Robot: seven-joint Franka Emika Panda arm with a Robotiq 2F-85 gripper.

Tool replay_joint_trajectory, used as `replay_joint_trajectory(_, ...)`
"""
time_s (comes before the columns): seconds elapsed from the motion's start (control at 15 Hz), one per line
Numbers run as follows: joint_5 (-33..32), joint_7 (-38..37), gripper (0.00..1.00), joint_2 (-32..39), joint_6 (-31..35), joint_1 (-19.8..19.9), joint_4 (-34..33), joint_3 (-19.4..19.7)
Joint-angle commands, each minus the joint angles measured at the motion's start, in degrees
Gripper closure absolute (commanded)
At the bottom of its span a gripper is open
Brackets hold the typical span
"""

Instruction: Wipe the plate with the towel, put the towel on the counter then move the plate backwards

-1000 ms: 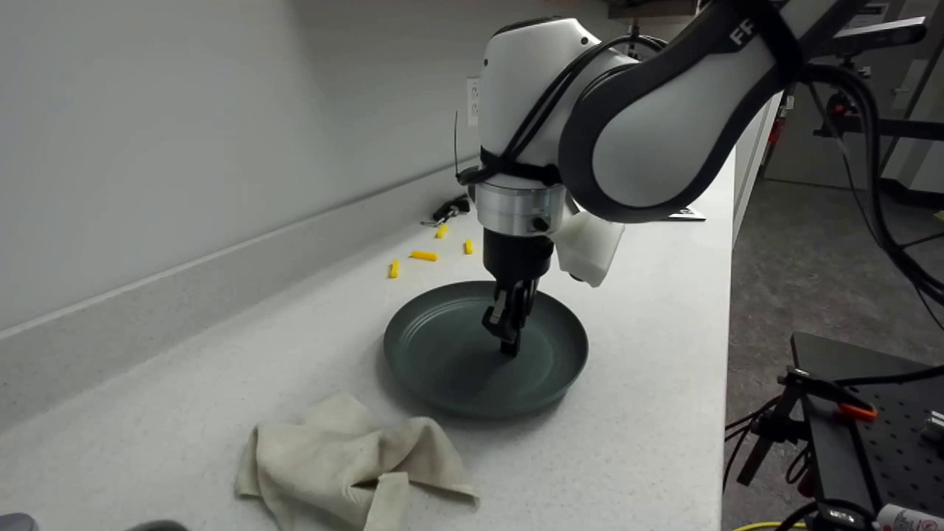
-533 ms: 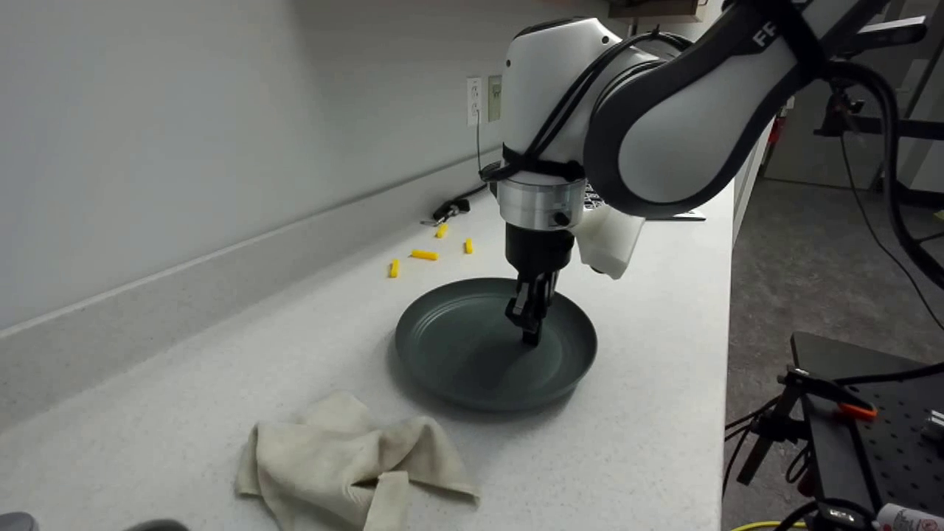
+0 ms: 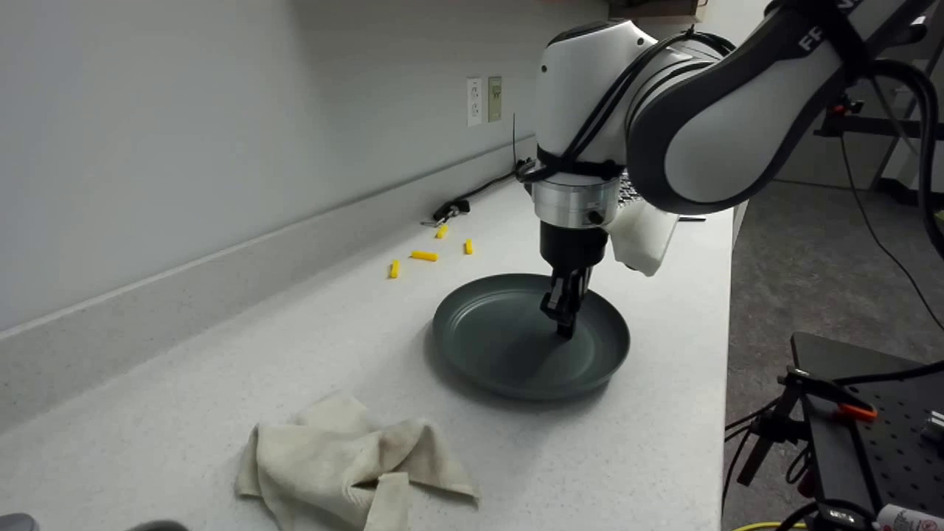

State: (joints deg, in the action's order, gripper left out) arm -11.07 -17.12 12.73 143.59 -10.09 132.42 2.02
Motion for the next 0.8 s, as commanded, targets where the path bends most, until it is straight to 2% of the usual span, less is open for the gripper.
replay_joint_trajectory(0.0, -3.41, -2.96, 1.0, -3.36, -2.13, 1.23, 5.05, 0.93)
replay_joint_trajectory(0.73, -5.67, -6.83, 1.0, -10.35, -1.44, 6.0, 13.7, 1.6)
